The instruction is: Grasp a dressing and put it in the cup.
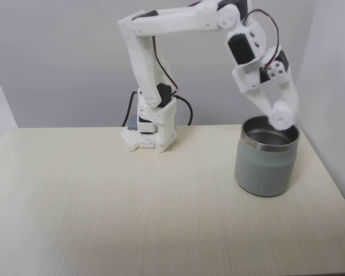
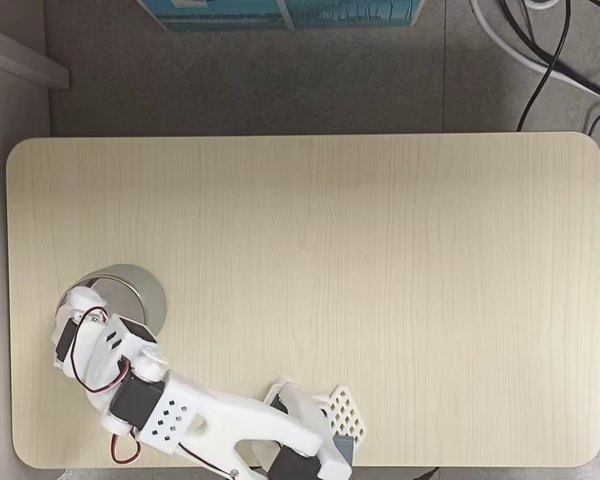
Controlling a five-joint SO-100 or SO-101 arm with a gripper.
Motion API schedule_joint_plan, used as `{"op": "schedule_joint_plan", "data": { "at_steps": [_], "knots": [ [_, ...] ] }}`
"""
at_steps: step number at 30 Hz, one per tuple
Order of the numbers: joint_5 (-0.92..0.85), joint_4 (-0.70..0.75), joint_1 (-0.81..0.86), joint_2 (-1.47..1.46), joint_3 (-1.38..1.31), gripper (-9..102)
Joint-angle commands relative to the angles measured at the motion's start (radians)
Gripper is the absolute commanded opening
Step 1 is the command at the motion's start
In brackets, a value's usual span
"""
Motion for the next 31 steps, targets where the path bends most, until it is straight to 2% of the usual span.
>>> {"op": "schedule_joint_plan", "data": {
  "at_steps": [1, 31],
  "knots": [
    [0.006, -0.028, 0.008, -0.077, -0.025, 18],
    [0.014, 0.035, 0.002, -0.075, 0.015, 19]
  ]
}}
